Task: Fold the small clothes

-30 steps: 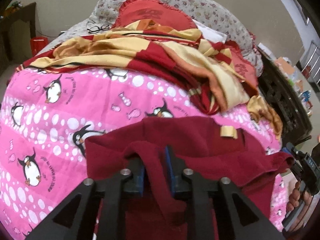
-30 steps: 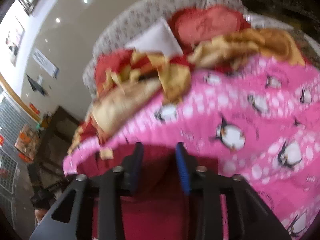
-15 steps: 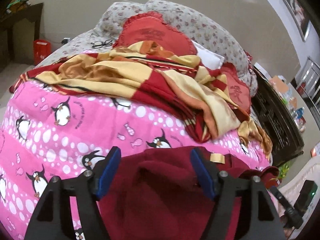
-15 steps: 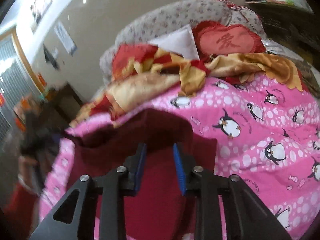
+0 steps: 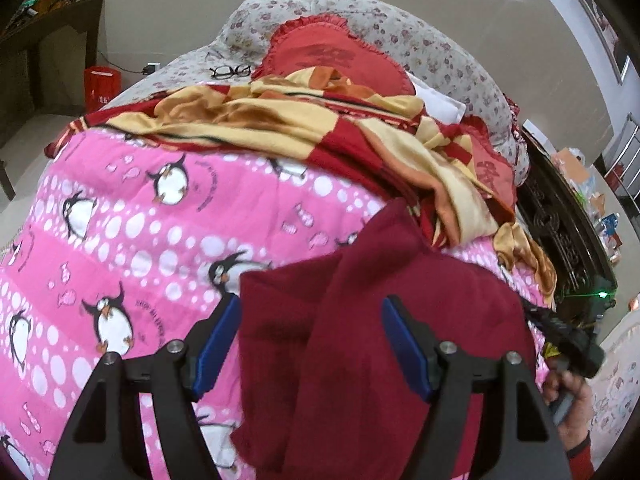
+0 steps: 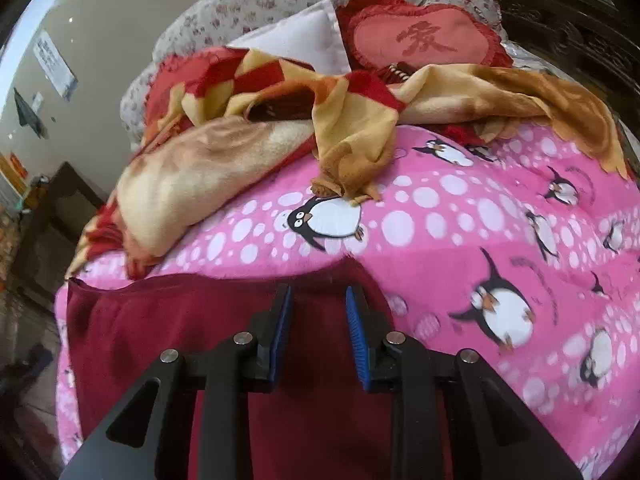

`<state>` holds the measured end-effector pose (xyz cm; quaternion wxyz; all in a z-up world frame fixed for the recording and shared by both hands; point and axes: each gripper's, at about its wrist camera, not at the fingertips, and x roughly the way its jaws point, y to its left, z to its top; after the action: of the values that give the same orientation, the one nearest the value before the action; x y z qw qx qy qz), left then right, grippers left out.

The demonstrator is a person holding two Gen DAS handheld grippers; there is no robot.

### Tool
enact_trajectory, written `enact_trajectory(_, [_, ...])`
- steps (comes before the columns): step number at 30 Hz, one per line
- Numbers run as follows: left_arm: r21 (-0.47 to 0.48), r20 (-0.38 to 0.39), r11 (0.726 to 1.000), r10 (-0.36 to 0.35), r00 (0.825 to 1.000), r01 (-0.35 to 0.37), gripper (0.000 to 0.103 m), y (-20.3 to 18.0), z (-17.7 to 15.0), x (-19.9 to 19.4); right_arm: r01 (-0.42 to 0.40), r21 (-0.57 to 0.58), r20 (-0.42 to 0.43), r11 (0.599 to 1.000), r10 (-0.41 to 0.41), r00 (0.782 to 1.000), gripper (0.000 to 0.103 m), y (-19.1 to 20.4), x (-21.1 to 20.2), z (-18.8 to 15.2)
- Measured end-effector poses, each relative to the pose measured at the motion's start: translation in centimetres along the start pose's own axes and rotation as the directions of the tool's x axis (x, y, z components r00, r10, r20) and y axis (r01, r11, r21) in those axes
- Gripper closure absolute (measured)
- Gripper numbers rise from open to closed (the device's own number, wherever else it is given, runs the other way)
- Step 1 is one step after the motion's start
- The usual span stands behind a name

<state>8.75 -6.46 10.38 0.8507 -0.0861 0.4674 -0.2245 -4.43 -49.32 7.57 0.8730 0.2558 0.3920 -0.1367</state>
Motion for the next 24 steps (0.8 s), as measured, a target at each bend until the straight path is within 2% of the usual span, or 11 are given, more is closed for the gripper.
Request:
enact_trajectory(3, [0.015, -0.02, 1.0, -0.006, 1.0, 0.006, 0.027, 0.5, -1.8, -0.2, -0.068, -0.035, 0.021, 0.997, 0.069, 0.997, 0.055, -0.9, -4.0, -2.2])
enact_trajectory(9, [0.082, -0.054, 0.996, -0.013, 0.998, 0.017, 0.027, 0.2, -6.5, -0.9, -0.092, -0.106, -0.01, 0.99, 0.091, 0.996, 0.054, -3.4, -9.7, -8.2])
enact_trajectory(13, [0.071, -0.088, 0.997, -0.019, 0.996, 0.025, 0.027, 0.2, -8.2, -0.3, -0.111, -0.112, -0.093, 0.987, 0.1, 0.991, 0.054, -4.0, -9.4, -11.8])
enact_trajectory(17, [0.075, -0.112, 0.997, -0.024, 0.993, 0.032, 0.028, 0.0, -9.3, 0.0, -0.196, -0.113, -0.097, 0.974, 0.185, 0.978, 0.054, -3.2, -9.0, -13.4])
enact_trajectory(19, [0.104, -0.104, 0.994, -0.005, 0.995, 0.016, 0.028, -0.3, -10.0, 0.1, -0.187, -0.117, -0.109, 0.975, 0.174, 0.979, 0.054, -2.8, -8.1, -13.7])
enact_trajectory(20, [0.117, -0.106, 0.993, 0.004, 0.994, 0.009, 0.033, -0.5, -10.1, 0.2, -0.16, -0.112, -0.129, 0.981, 0.146, 0.981, 0.057, -2.8, -7.3, -13.8])
enact_trajectory(21, [0.132, -0.109, 0.991, 0.014, 0.994, 0.001, 0.038, -0.6, -10.3, 0.3, -0.168, -0.098, -0.136, 0.981, 0.154, 0.979, 0.061, -3.0, -7.0, -13.9])
enact_trajectory(22, [0.155, -0.112, 0.988, 0.028, 0.993, -0.011, 0.051, -0.8, -10.6, 0.3, -0.191, -0.081, -0.138, 0.978, 0.179, 0.974, 0.073, -3.1, -6.8, -13.9])
enact_trajectory(23, [0.166, -0.112, 0.986, 0.038, 0.993, -0.019, 0.066, -0.8, -10.6, 0.2, -0.221, -0.067, -0.132, 0.973, 0.21, 0.969, 0.078, -3.1, -7.1, -14.0])
enact_trajectory(24, [0.168, -0.112, 0.986, 0.041, 0.993, -0.022, 0.071, -0.7, -10.7, 0.1, -0.226, -0.076, -0.119, 0.971, 0.216, 0.969, 0.078, -3.0, -7.6, -14.1])
